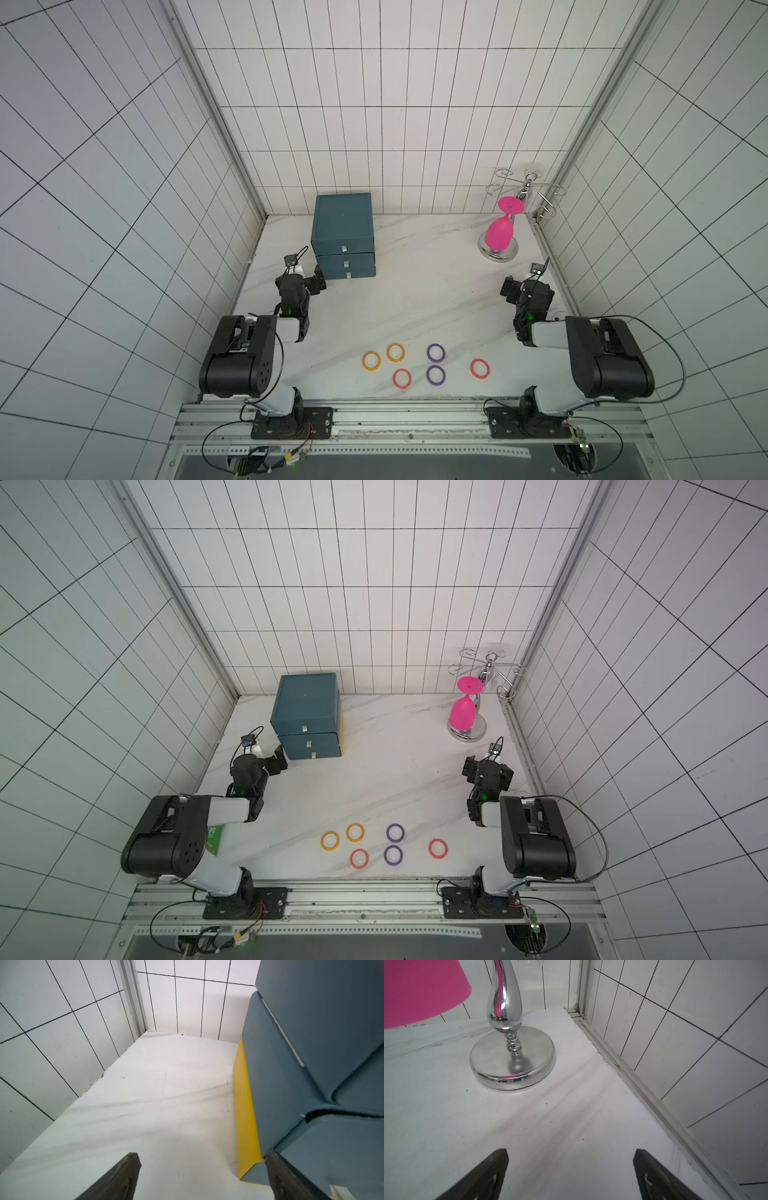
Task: Place the transparent tape into the drawer according to color
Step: Move the storage box to the center of the board.
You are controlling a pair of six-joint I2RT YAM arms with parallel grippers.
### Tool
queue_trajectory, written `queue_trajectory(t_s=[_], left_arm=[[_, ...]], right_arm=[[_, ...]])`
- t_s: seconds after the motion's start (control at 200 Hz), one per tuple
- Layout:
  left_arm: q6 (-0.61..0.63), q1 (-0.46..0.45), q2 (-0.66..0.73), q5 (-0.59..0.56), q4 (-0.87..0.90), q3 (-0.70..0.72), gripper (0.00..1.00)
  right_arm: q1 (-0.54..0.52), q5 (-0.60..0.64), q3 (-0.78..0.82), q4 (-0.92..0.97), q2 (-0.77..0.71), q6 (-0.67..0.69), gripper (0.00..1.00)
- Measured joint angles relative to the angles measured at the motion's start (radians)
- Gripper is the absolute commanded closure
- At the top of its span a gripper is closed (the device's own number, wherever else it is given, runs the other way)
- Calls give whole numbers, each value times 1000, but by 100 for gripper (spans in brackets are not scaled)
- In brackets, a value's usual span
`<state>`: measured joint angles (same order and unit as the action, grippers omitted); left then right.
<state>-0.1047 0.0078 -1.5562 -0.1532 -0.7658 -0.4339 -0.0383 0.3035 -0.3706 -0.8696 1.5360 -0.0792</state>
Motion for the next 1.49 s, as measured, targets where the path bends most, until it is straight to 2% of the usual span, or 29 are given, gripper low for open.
queue_trajectory(t_s=[0.925, 1.065, 1.269, 1.494], left_arm=[[0, 7, 6, 16, 36, -9, 3], [-12, -6, 106, -41, 190, -68, 2], [-51, -6, 278, -124, 402, -188, 1], [-96, 20, 379, -94, 613, -301, 1]], right_arm=[[0, 0, -2, 10, -4, 2, 1], [-25, 34, -34, 123, -67, 18, 1], [-113, 116, -172, 339, -156, 17, 1], [-233, 121, -362, 639, -175, 16, 1]])
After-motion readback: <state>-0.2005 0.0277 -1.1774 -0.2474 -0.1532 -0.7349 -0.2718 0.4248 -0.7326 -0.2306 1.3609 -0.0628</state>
